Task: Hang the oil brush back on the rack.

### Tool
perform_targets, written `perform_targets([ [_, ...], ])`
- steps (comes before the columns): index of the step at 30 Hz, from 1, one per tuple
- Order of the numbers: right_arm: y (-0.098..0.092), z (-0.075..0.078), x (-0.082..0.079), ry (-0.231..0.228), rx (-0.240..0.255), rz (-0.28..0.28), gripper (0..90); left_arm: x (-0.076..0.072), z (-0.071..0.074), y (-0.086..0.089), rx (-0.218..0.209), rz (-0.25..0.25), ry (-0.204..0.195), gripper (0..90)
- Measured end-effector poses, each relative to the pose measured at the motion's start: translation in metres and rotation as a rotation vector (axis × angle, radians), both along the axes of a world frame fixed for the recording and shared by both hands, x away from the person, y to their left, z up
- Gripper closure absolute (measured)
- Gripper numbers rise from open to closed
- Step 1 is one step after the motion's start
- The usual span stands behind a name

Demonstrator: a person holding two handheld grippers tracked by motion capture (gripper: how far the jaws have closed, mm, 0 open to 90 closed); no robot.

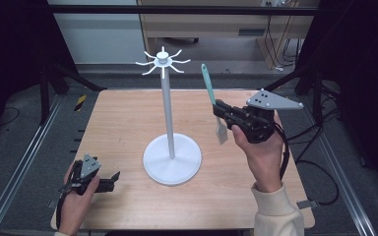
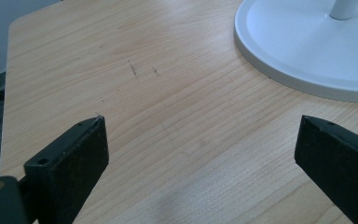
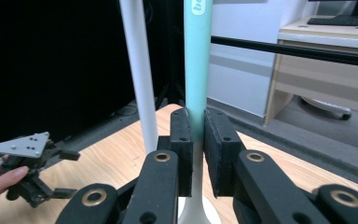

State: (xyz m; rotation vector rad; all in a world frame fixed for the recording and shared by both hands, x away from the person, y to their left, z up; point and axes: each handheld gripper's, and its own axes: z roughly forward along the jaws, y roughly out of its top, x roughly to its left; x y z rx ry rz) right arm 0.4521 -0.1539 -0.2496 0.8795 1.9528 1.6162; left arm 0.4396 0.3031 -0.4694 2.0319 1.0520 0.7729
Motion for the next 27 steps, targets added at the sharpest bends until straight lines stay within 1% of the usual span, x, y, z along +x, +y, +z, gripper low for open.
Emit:
perform_targets([
  [3,0.004,0.001,-0.003,-0.003,0.007,0.016,82.5,0.000,0.000,0.000,0.002,-0.002,0.002,2.4],
  [7,0.011,0.002,-0.006,-0.014,-0.007,0.042,82.5,-0.001,0.001,-0.002,0.008,-0.006,-0.003,2.4],
  [11,0.015,0.004,-0.010,-0.023,-0.010,0.058,82.5,0.000,0.001,-0.002,0.007,-0.007,-0.002,2.4],
  [15,0.015,0.004,-0.009,-0.029,-0.005,0.056,82.4,0.000,0.000,-0.002,0.006,-0.011,0.000,2.4],
  [22,0.020,0.008,-0.013,-0.042,-0.015,0.070,82.4,0.000,0.000,-0.003,0.011,-0.015,0.001,2.4],
  [27,0.023,0.007,-0.012,-0.042,-0.027,0.075,82.4,0.000,0.000,-0.003,0.012,-0.016,0.002,2.4],
])
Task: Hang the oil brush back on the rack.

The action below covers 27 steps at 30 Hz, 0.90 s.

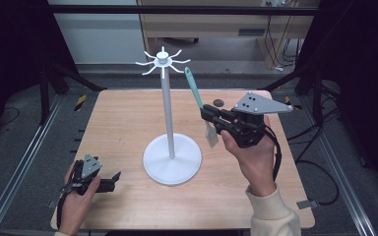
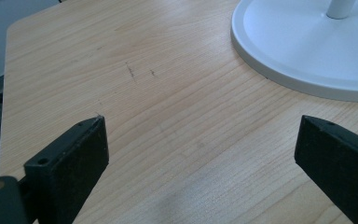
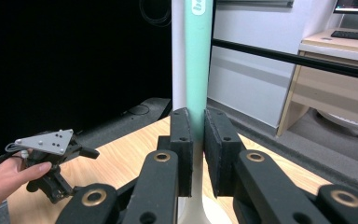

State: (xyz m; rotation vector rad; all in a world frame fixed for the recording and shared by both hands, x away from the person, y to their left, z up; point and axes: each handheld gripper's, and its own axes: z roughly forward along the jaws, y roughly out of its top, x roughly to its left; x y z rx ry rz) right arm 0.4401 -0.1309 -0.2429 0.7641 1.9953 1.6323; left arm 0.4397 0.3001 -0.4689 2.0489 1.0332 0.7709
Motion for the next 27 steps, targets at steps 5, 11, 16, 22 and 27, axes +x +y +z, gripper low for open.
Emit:
perform_targets([
  [5,0.002,0.001,-0.001,-0.005,-0.003,0.008,82.4,0.000,0.000,0.000,0.003,-0.003,0.000,2.4],
  [11,0.004,0.001,0.000,-0.003,-0.011,0.013,82.4,0.000,0.000,0.000,0.003,-0.002,0.000,2.4],
  [16,0.008,-0.001,0.002,0.003,-0.018,0.020,82.4,0.000,0.000,0.000,0.000,0.000,-0.001,2.4],
  [22,0.012,-0.002,0.006,0.010,-0.022,0.020,82.4,0.000,0.000,0.000,-0.001,0.002,0.000,2.4],
  [27,0.014,-0.001,0.008,0.010,-0.024,0.021,82.4,0.000,0.000,0.001,0.001,0.003,-0.001,2.4],
])
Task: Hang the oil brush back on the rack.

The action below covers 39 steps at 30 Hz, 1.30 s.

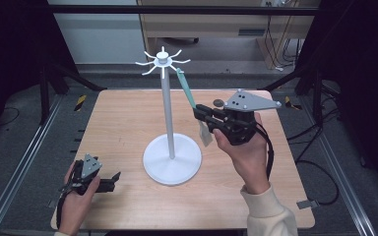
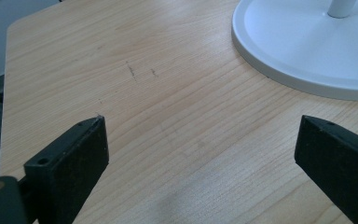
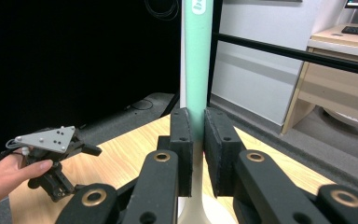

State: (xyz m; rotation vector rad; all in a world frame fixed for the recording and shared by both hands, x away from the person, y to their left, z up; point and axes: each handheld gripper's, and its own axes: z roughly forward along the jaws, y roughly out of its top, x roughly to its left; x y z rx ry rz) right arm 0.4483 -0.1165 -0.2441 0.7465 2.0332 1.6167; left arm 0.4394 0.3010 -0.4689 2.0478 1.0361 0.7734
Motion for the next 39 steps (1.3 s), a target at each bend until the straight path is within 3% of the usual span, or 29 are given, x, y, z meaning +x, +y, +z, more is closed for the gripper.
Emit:
perform_targets([
  [18,0.012,-0.005,0.012,0.013,0.005,-0.002,82.4,0.000,0.000,0.001,0.001,0.002,0.002,2.4],
  [30,0.022,-0.012,0.015,-0.020,0.011,-0.028,82.7,0.000,-0.001,0.001,0.002,0.006,0.003,2.5],
  [32,0.023,-0.013,0.016,-0.022,0.014,-0.025,90.0,0.000,0.000,0.001,0.000,0.006,0.003,2.5],
  [34,0.024,-0.013,0.018,-0.019,0.029,-0.025,90.0,-0.001,0.000,0.002,0.004,0.004,0.006,2.5],
  [39,0.026,-0.016,0.020,-0.020,0.004,-0.032,90.0,0.000,0.000,0.002,0.002,0.004,0.005,2.6],
])
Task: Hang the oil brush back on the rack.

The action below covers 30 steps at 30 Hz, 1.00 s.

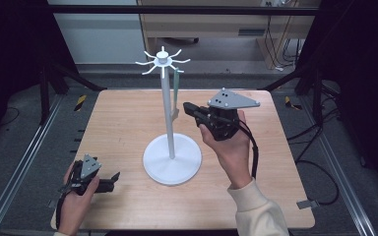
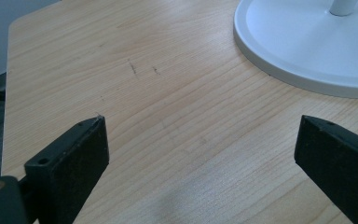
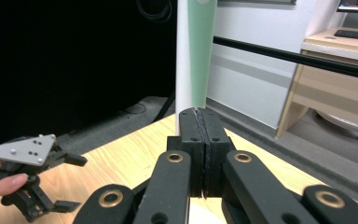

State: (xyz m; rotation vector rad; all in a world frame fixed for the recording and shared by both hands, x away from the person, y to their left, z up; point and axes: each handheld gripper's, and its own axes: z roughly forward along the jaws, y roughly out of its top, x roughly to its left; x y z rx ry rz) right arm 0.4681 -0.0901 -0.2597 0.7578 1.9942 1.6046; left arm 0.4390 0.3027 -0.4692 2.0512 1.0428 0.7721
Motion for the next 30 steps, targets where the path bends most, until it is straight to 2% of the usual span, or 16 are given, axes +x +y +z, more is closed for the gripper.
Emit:
perform_targets([
  [6,-0.009,0.002,-0.003,-0.017,-0.035,-0.061,88.6,0.000,0.000,-0.001,-0.004,0.001,-0.003,2.6],
  [11,-0.018,0.001,-0.003,-0.007,-0.066,-0.130,84.8,0.000,0.000,-0.001,-0.004,-0.001,0.000,2.6],
  [17,-0.028,-0.001,0.000,0.009,-0.094,-0.202,71.3,0.000,0.000,0.000,-0.003,0.006,-0.001,2.6],
  [23,-0.037,-0.002,0.005,0.011,-0.105,-0.261,49.4,0.000,0.000,0.000,-0.004,0.011,-0.005,2.6],
  [30,-0.047,-0.001,0.007,-0.011,-0.119,-0.308,39.8,0.001,0.000,0.001,-0.006,0.013,-0.005,2.6],
])
